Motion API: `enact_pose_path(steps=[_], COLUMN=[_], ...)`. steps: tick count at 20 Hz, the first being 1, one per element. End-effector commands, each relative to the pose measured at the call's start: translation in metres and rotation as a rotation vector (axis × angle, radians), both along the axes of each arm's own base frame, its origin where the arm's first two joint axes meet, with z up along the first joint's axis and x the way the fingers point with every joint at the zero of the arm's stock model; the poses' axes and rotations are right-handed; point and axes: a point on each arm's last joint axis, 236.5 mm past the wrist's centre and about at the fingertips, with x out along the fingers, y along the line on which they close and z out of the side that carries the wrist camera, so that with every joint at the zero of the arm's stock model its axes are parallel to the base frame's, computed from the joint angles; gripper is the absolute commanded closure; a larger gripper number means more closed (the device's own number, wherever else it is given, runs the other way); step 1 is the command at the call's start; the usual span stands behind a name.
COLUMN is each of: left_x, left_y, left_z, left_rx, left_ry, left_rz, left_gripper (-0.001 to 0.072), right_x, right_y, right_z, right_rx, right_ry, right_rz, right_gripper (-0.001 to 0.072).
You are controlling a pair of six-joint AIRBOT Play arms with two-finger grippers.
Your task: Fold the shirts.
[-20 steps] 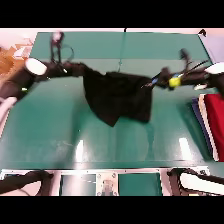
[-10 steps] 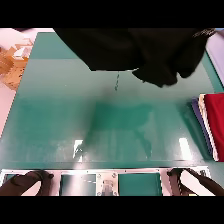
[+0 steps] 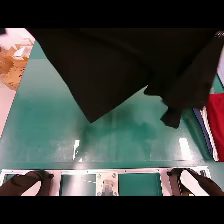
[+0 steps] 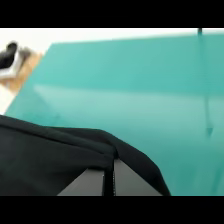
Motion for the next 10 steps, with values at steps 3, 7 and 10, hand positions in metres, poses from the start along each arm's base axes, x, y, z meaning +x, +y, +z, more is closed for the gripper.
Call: enact_pose_path(steps=[3, 7, 10], left_x=[0.053, 0.077, 0.08], left_y=[-0.033, -0.05, -0.06], left_z=[-0.168, -0.299, -0.365], left_rx=[-0.048, -0.114, -0.131], left_ry=[0.325, 0.512, 0.655], left_rz=[-0.038, -0.018, -0.018], left_gripper=[0.0688, 0.0687, 0.0687], right_x=[0.029, 0.049, 0.056], right_y=[0.046, 0.067, 0.072], right_z=[-0.155, -0.293, -0.349], right_rx=[0.068, 0.107, 0.112], right_ry=[0.228, 0.475, 0.607], right_rz=[0.082, 0.034, 0.034], right_gripper=[0.069, 0.069, 0.0691])
